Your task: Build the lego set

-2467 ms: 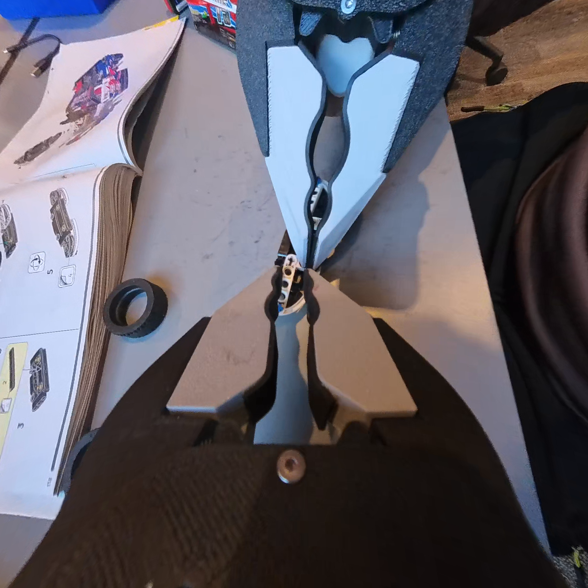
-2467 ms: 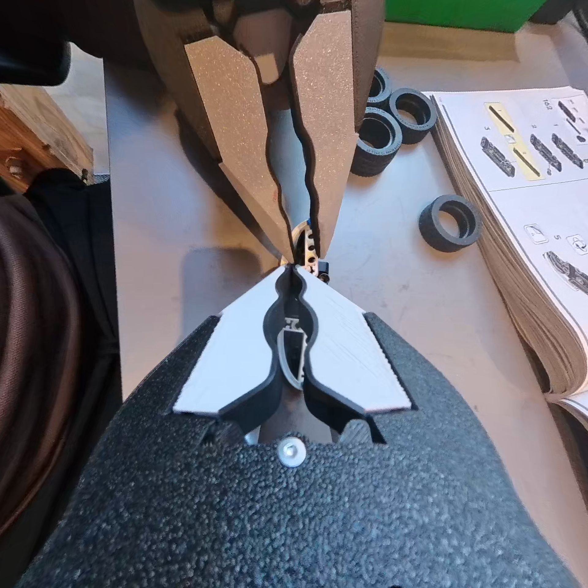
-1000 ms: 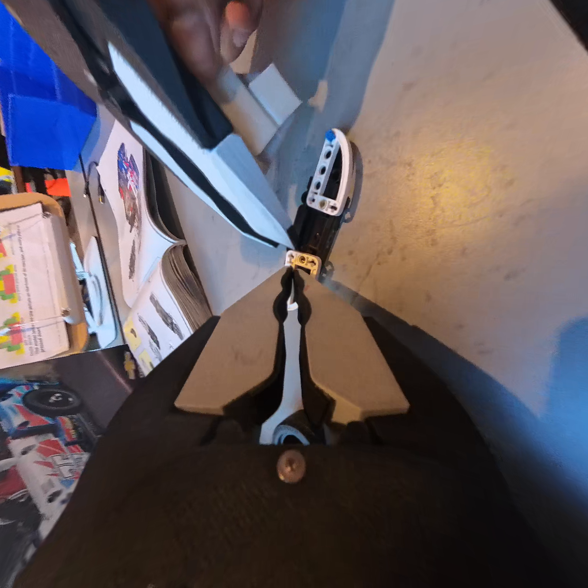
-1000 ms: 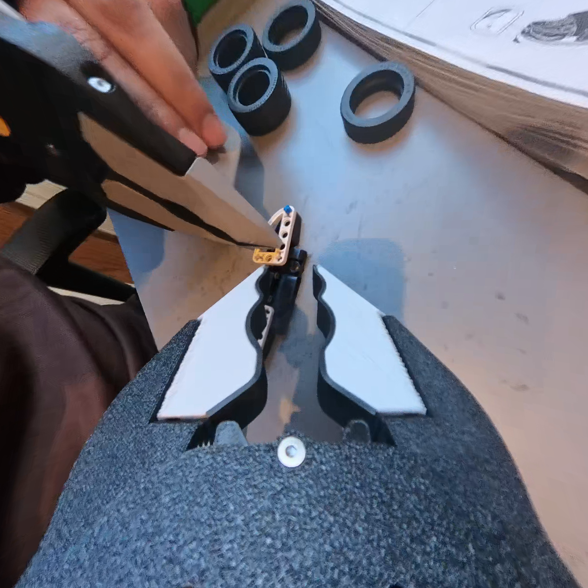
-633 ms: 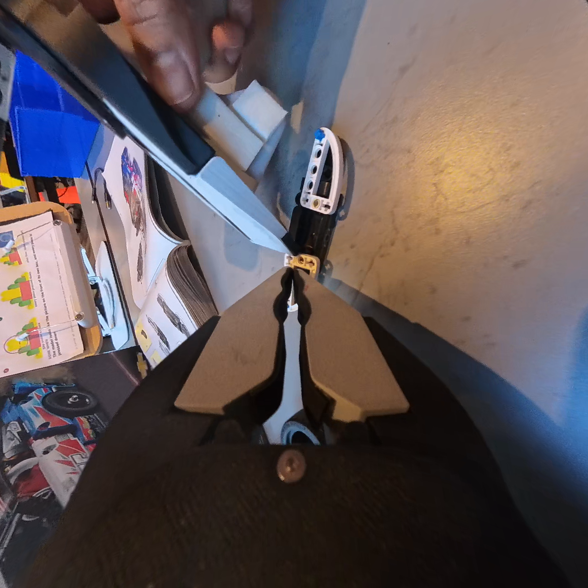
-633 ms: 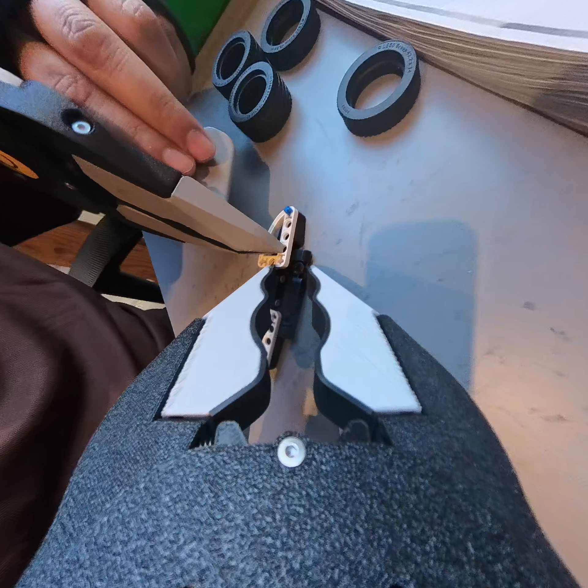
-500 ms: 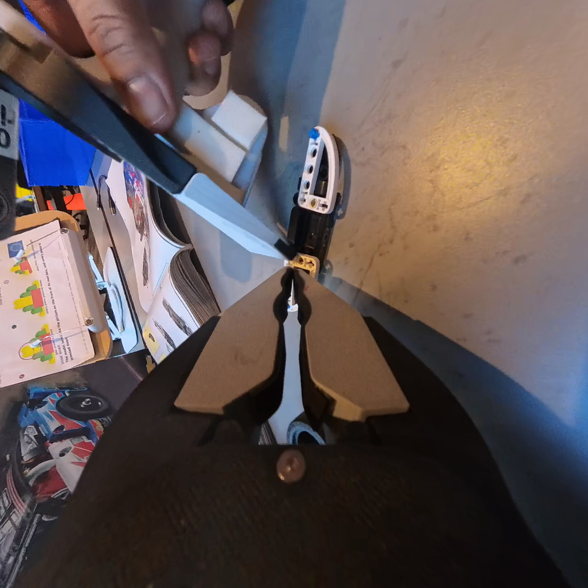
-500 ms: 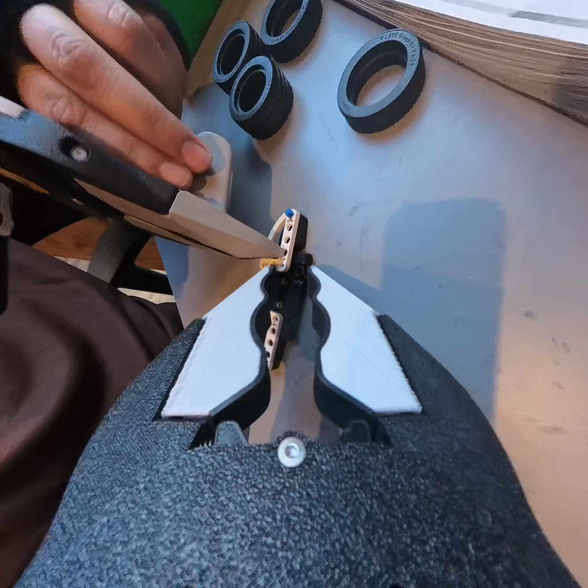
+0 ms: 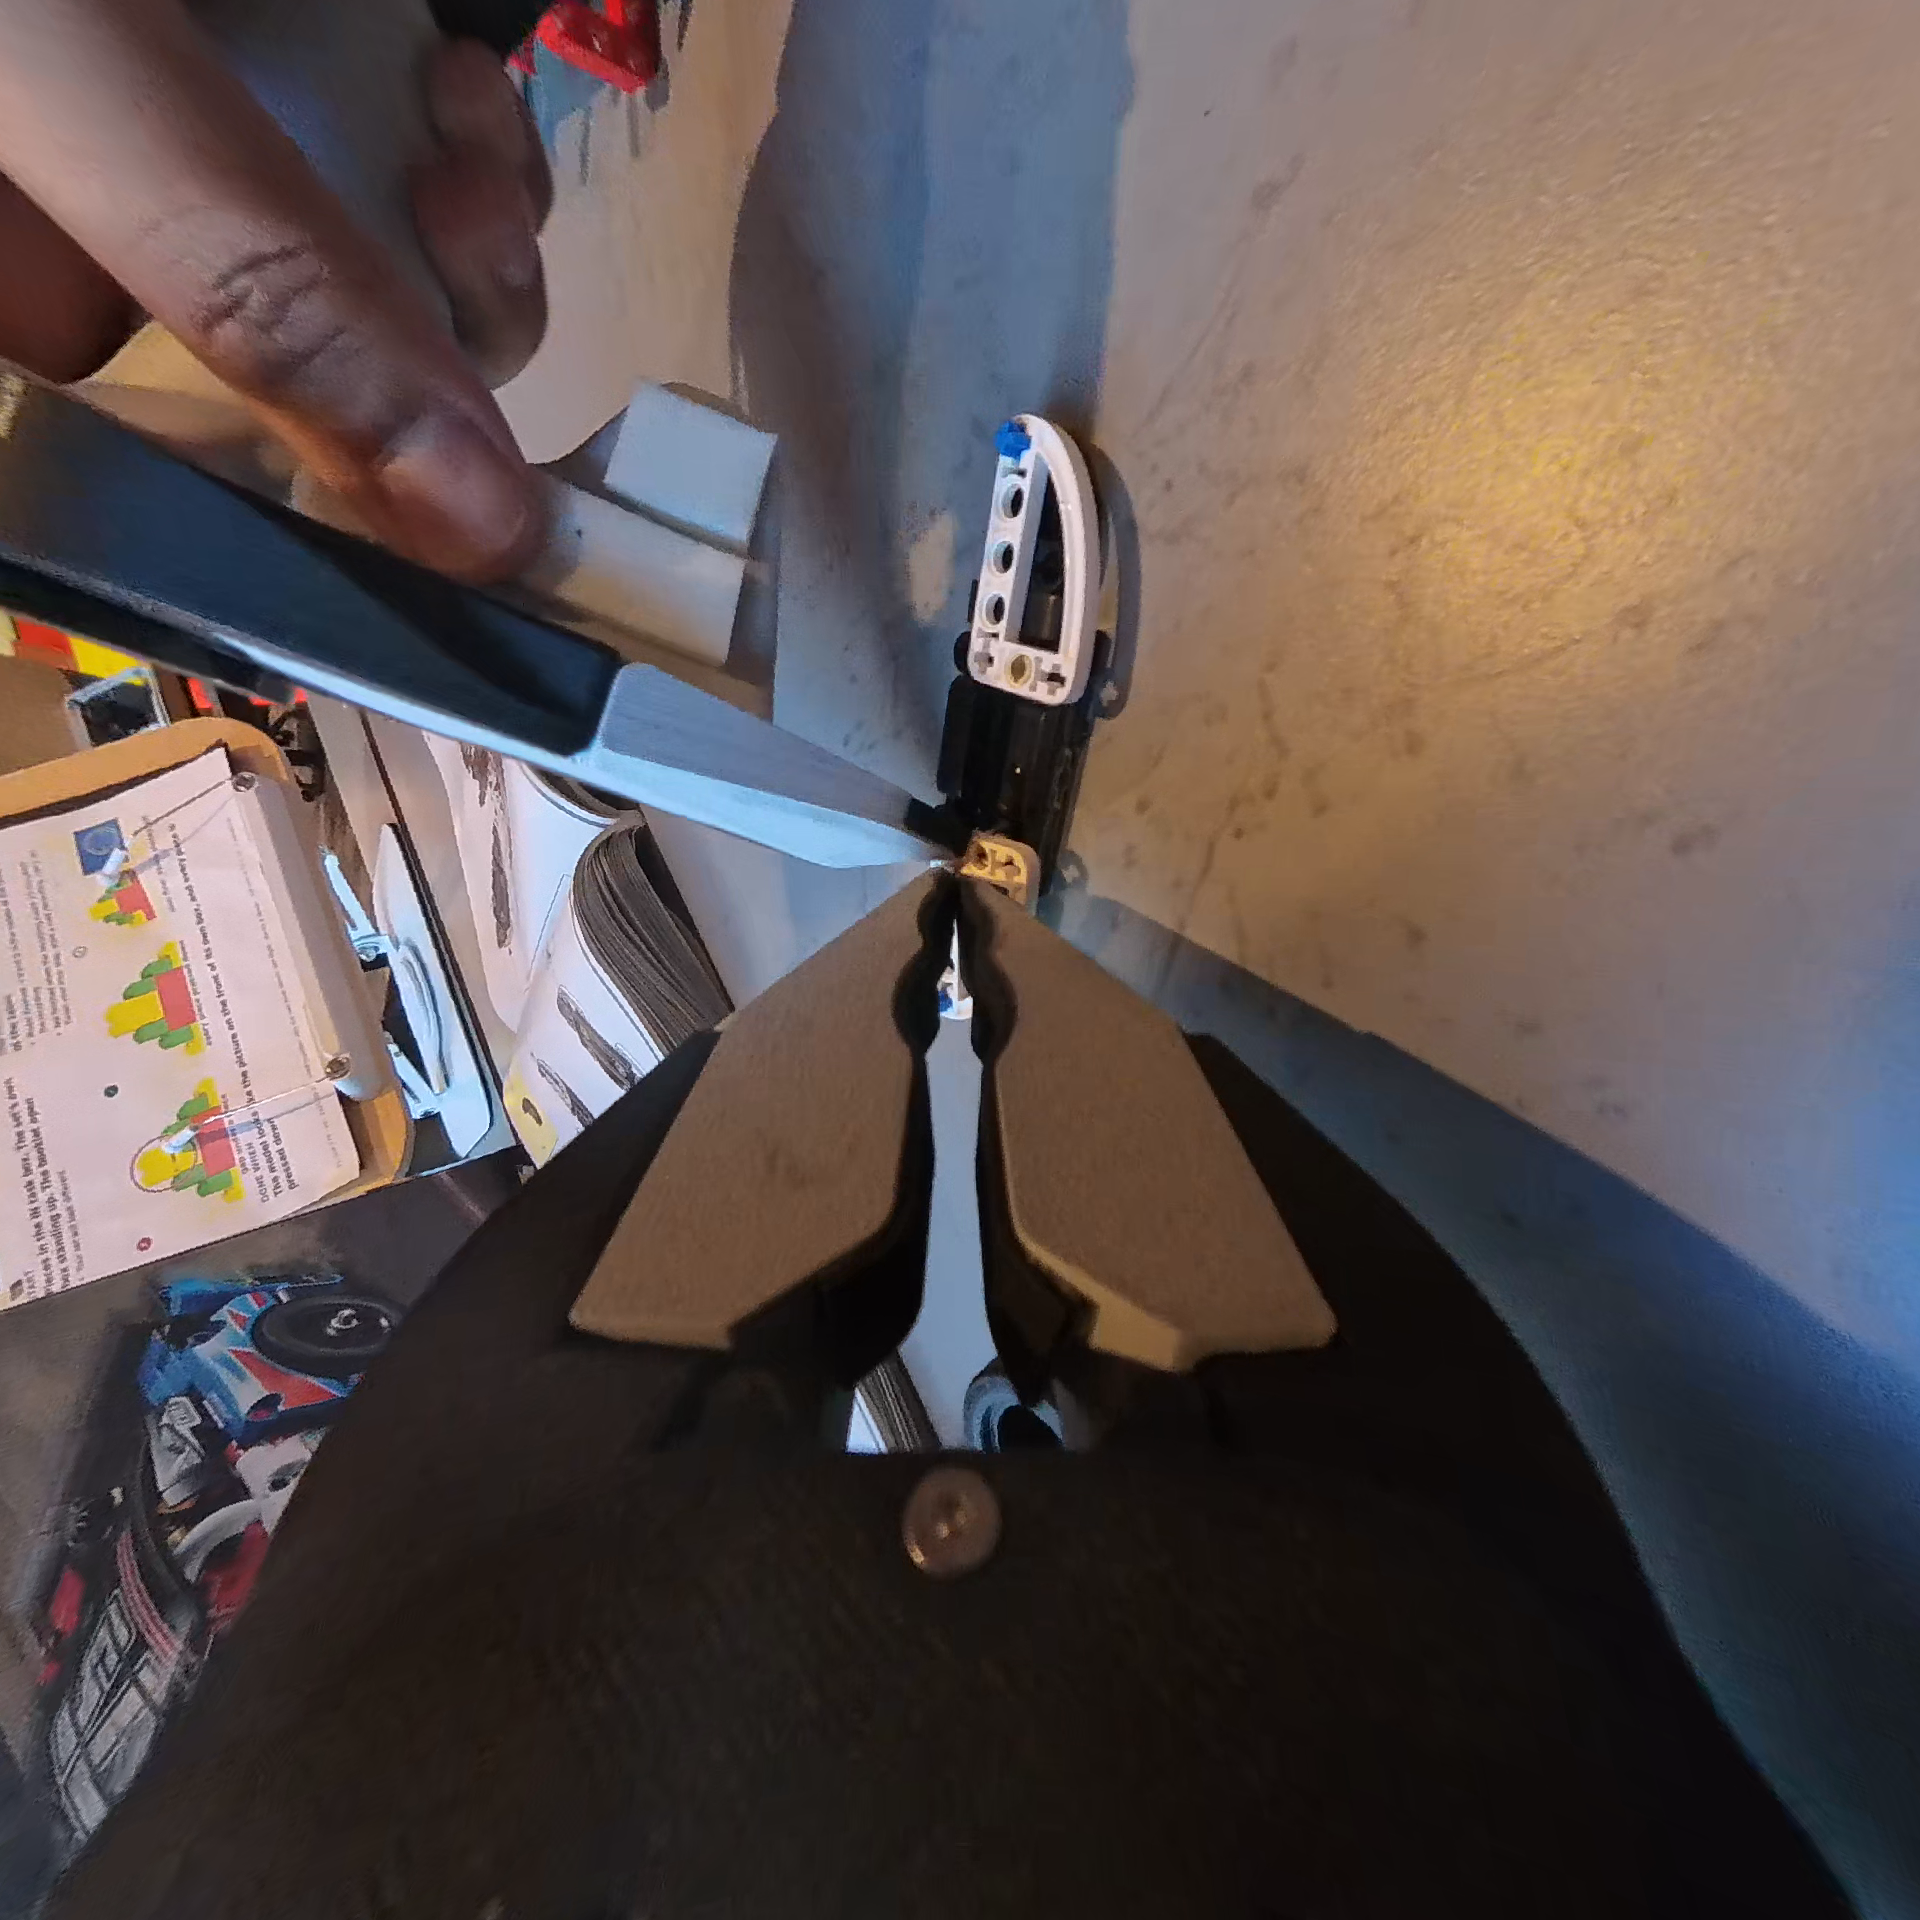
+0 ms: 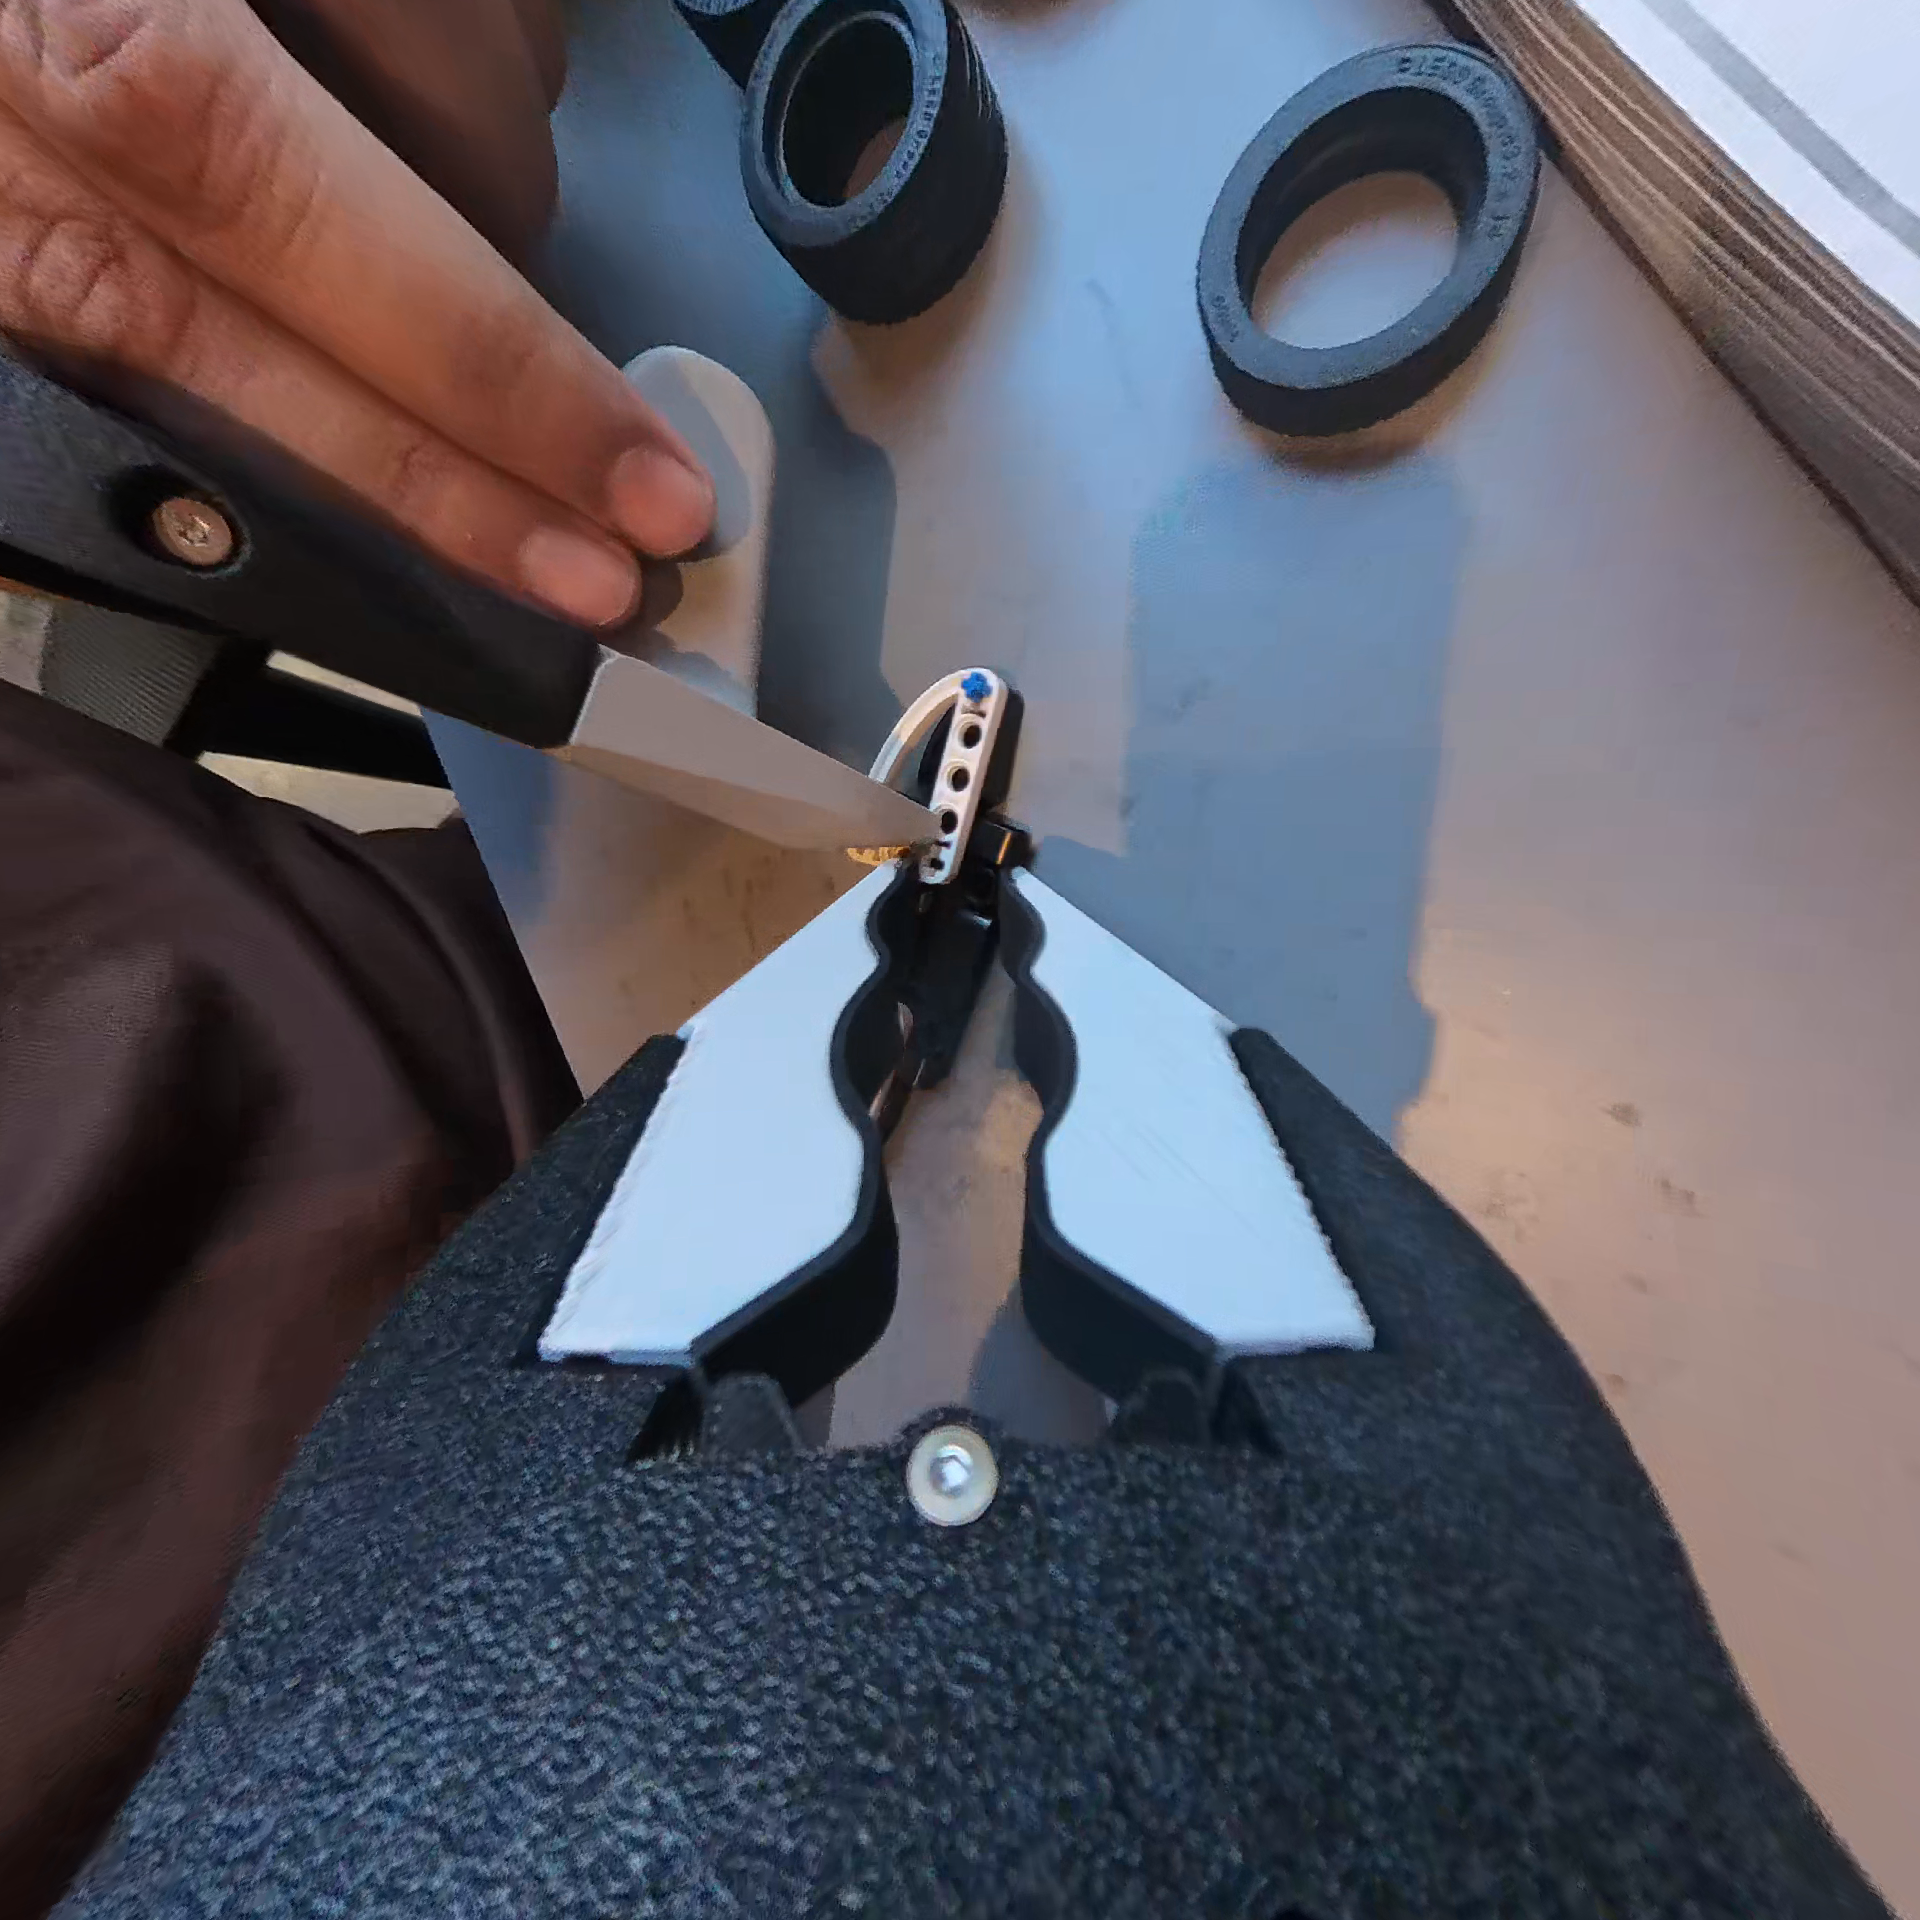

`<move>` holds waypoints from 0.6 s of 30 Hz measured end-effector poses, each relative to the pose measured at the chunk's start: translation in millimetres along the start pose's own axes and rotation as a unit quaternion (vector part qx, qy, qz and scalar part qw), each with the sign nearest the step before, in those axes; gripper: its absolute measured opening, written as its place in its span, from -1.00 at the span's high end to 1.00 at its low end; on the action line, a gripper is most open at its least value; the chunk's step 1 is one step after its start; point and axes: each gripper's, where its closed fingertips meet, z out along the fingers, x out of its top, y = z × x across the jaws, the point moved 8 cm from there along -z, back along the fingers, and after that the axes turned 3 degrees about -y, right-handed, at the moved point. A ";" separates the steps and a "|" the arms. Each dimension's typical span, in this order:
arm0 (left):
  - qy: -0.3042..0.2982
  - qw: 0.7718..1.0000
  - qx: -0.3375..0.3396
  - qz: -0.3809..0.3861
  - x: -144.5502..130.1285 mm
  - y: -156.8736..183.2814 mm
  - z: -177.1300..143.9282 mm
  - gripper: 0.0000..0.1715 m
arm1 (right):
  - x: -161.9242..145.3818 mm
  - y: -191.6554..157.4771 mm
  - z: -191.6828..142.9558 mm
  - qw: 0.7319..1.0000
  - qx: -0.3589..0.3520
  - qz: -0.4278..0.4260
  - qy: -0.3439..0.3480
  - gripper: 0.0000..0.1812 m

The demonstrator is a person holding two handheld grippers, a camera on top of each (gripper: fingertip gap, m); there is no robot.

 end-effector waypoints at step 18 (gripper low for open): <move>-0.056 0.995 0.044 0.070 8.3 7.3 -0.4 1.00 | -18.2 -23.7 5.8 0.982 -0.133 -0.084 0.104 1.00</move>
